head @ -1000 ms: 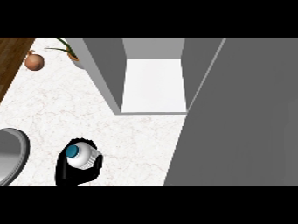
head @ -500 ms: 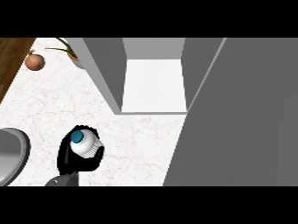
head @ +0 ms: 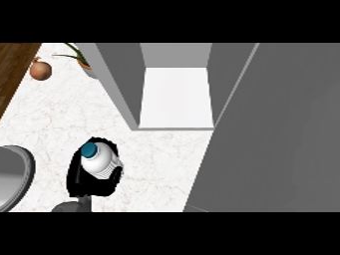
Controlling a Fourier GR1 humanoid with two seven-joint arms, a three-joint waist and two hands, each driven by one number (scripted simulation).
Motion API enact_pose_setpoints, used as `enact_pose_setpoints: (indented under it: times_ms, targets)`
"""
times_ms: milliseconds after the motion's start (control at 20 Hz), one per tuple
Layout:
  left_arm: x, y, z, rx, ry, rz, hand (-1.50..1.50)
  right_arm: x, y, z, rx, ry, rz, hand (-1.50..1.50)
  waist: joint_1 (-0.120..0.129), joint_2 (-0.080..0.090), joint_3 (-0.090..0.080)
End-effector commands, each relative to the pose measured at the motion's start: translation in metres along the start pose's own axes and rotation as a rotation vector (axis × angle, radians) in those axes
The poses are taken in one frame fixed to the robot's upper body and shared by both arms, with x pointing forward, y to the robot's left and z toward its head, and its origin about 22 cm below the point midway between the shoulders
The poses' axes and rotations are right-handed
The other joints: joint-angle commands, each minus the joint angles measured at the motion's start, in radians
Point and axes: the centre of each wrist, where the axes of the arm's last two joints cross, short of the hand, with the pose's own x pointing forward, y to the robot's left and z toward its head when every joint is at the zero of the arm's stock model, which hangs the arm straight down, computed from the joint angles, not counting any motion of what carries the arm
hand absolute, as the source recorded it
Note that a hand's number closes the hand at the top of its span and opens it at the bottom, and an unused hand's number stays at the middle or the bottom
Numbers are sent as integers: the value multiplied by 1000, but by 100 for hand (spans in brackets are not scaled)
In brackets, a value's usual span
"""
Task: Pick up the bottled water, place it into the cabinet and close the cabinet
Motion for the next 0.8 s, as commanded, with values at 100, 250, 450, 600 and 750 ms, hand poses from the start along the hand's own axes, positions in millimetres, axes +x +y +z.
enact_pose_setpoints:
  times_ms: [100, 250, 450, 600, 750]
  targets:
    - [40, -49, -24, -28, -23, 1, 150, 23, -4, 10, 2, -62, 33, -150, 0, -1, 0]
    - [48, -56, -37, -33, -60, -30, 150, 29, -12, 26, -15, -60, 23, -150, -10, -1, 1]
    - [63, -77, -37, -56, -66, -32, 150, 34, -18, 5, -18, -91, 36, -150, 3, 2, 0]
    - [52, -110, -34, -69, -52, -28, 150, 20, -13, 11, -22, -71, 30, -150, -3, 2, 0]
    - [67, -116, -77, -59, -40, -61, 150, 29, -6, 17, -29, -77, 2, -150, -10, 2, -1]
